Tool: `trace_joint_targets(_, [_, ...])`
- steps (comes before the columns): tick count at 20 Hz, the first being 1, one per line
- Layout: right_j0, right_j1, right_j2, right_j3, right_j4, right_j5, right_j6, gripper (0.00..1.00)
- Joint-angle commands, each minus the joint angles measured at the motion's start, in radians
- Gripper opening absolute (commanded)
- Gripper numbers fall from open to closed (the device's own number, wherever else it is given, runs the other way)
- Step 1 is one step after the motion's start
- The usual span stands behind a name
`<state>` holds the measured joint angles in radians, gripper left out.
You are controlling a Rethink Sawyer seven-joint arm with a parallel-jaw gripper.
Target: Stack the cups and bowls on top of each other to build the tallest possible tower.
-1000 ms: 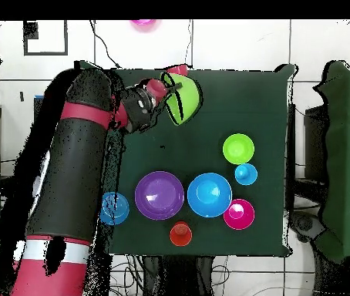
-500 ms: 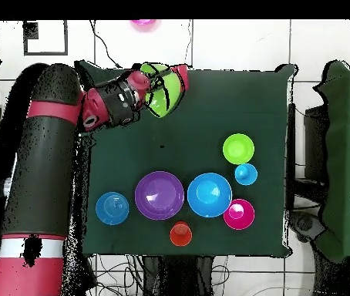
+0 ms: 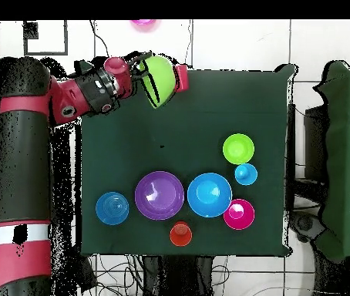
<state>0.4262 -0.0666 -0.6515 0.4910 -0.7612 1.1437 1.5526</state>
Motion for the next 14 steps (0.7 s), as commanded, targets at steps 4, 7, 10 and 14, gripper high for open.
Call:
trace_joint_targets(4, [-0.029,0.143,0.012,-0.392,0.063,0.235,-0.555,1.00])
trace_joint_targets(7, [-0.055,0.174,0.014,-0.516,0.127,0.294,-0.562,1.00])
trace_joint_targets(10, [-0.080,0.185,0.048,-0.585,0.221,0.318,-0.508,1.00])
trace_joint_targets(14, [-0.104,0.203,0.063,-0.632,0.352,0.256,-0.468,1.00])
